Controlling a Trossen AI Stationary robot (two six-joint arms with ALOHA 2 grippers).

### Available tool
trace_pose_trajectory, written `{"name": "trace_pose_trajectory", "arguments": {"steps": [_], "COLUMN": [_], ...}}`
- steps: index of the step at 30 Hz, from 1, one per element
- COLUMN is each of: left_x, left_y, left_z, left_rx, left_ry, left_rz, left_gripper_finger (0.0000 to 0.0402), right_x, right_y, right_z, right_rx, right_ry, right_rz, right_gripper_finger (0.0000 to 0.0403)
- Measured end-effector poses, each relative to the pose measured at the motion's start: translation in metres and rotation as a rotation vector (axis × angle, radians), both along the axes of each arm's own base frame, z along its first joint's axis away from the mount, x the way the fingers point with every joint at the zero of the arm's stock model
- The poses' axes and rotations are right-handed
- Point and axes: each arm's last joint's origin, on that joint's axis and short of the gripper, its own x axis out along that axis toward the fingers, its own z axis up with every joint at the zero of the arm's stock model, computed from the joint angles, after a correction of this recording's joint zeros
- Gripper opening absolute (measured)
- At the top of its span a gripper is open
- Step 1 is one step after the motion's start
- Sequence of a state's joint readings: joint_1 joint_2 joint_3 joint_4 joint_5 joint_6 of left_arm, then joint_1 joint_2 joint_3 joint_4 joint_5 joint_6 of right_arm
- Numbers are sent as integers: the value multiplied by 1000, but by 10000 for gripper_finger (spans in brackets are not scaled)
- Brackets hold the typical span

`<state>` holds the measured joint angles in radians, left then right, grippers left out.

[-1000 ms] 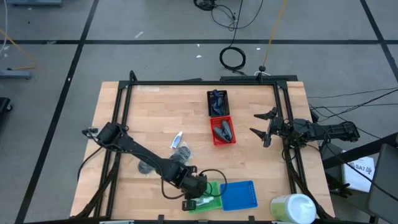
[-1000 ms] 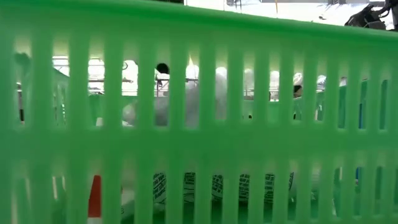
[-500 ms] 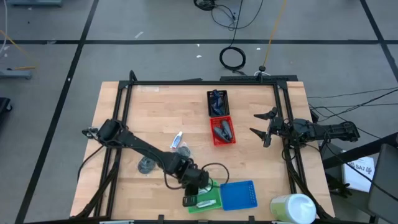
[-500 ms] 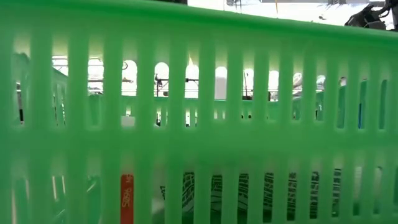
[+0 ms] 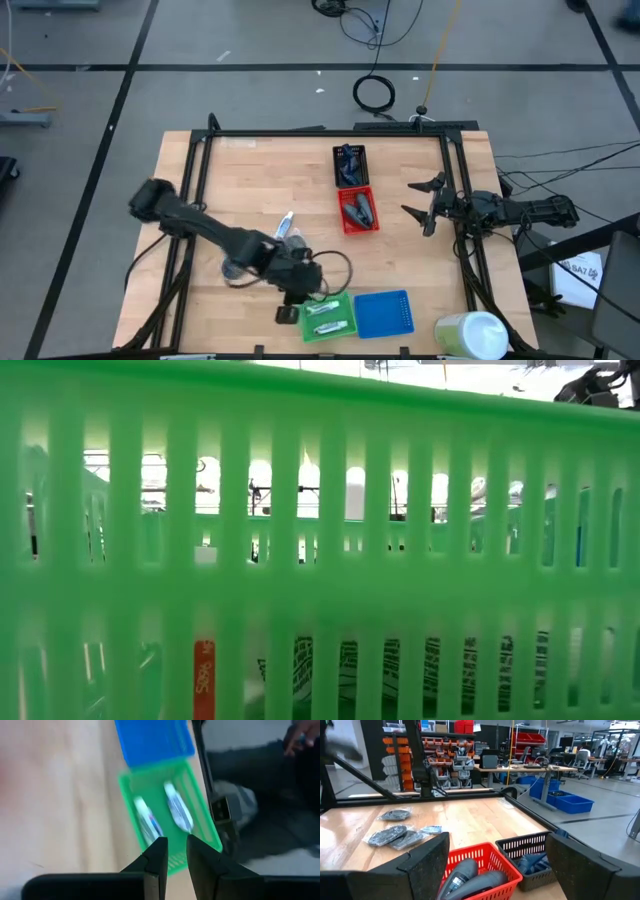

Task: Pick & Place Travel size toiletries
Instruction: Put the white toothpaste into the green bin

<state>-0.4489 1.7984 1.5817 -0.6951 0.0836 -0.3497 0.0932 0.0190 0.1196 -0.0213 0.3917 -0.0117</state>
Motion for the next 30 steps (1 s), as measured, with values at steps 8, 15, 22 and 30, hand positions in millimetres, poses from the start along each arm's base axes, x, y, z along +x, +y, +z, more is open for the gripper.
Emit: {"name": "trace_pose_trajectory", "arguments": {"steps": [8,15,22,30], "left_x": [-58,-100,-124,-122], "left_y": [-7,23,71,105], "left_z": [37,0,-54,-81], "left_rx": [181,154,139,1], "left_ry": [-324,-387,-308,-188], "left_rz": [70,291,682,981], "left_gripper_finger": [65,65,65,65], "right_x": [0,0,0,0], "right_y": [0,0,0,0], "right_z": [0,0,0,0], "right_rx": [0,0,0,0], "right_ry": [2,1,1,0], "right_rz": [0,0,0,1], "right_gripper_finger": [318,318,318,318]}}
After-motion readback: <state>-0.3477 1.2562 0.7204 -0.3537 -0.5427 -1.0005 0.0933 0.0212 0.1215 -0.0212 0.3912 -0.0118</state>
